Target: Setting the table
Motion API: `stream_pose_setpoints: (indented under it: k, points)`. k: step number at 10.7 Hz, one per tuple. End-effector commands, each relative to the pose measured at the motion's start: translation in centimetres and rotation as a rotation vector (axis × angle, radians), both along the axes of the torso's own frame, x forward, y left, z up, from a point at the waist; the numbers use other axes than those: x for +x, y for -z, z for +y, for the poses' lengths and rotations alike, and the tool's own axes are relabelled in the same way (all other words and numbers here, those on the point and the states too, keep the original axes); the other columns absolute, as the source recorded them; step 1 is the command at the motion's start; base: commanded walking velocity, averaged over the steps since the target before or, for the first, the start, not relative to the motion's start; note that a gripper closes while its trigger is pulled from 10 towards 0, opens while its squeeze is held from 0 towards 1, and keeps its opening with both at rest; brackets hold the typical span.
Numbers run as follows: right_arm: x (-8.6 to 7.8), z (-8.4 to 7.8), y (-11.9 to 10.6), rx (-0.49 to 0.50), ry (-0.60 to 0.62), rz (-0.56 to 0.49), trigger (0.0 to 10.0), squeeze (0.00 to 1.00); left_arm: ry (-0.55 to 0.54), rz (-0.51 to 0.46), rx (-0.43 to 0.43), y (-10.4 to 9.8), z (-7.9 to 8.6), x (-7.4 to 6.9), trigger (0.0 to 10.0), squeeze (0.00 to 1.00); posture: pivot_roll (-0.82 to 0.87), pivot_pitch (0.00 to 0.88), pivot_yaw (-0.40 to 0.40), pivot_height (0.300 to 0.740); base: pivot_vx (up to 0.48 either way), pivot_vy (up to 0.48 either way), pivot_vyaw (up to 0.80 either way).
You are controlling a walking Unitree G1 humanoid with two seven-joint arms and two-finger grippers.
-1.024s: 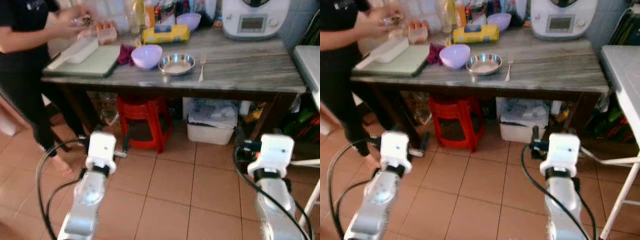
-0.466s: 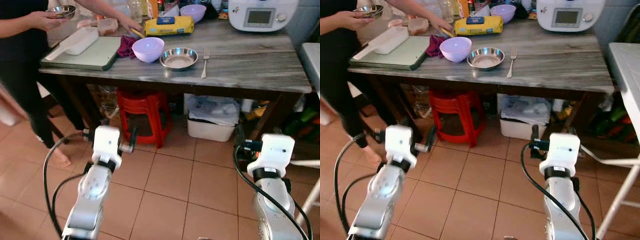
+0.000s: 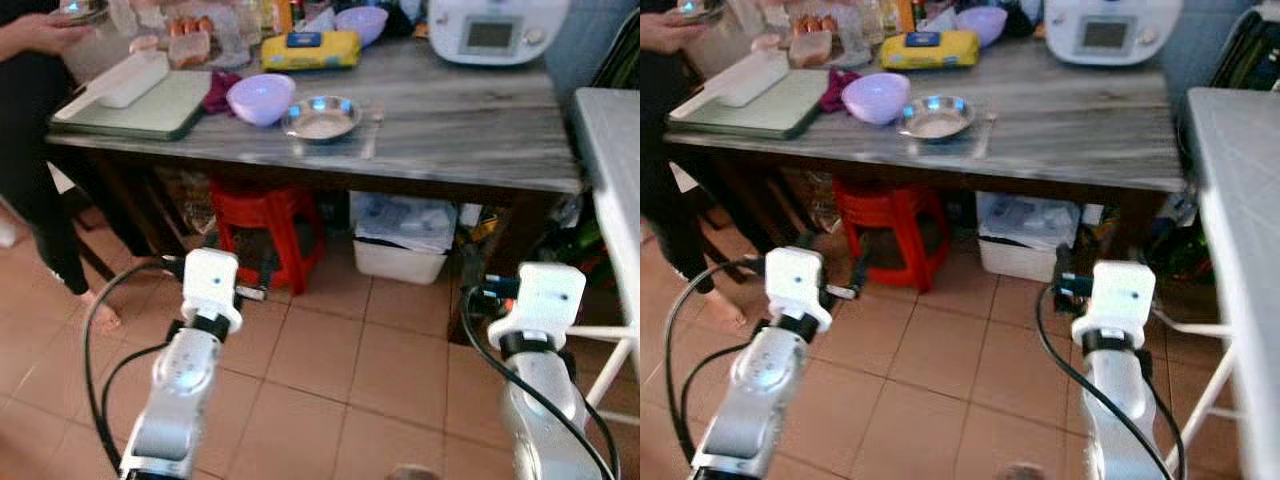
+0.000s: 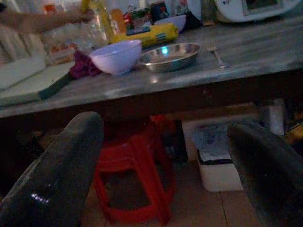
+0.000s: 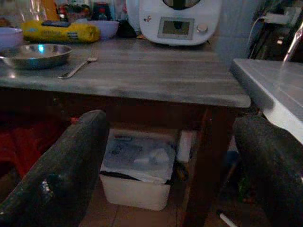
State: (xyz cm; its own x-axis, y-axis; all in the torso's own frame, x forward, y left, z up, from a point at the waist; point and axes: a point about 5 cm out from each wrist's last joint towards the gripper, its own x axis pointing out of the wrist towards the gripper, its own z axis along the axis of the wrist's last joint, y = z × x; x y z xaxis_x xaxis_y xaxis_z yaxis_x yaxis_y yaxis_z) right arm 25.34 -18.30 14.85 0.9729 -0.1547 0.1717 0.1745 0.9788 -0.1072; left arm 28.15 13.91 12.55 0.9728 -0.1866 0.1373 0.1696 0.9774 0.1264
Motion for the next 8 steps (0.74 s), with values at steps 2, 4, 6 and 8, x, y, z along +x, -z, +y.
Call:
stream_pose_setpoints:
  k: [2, 4, 6, 8]
  points:
    - [-0.29, -0.25, -0.21, -0.004, 0.007, -0.006, 10.0, 0.00, 0.018, 0.002, -0.002, -0.07, -0.48, -0.04, 10.0, 0.00, -0.16, 0.125, 0.119, 0.740, 0.000, -0.480, -0.28]
    - [-0.25, 0.03, -0.79, -0.018, -0.007, -0.027, 10.0, 0.00, 0.019, 0.003, -0.006, -0.19, -0.35, -0.03, 10.0, 0.00, -0.16, 0.124, 0.118, 0.740, 0.000, -0.480, 0.00]
    - [-0.28, -0.02, -0.78, -0.023, -0.008, -0.026, 10.0, 0.00, 0.023, 0.003, -0.005, -0.23, -0.41, -0.04, 10.0, 0.00, -0.16, 0.124, 0.118, 0.740, 0.000, -0.480, 0.00]
    - [-0.32, -0.04, -0.69, -0.025, -0.006, -0.022, 10.0, 0.00, 0.025, 0.004, -0.005, -0.22, -0.42, -0.09, 10.0, 0.00, -0.15, 0.123, 0.117, 0.740, 0.000, -0.480, 0.00]
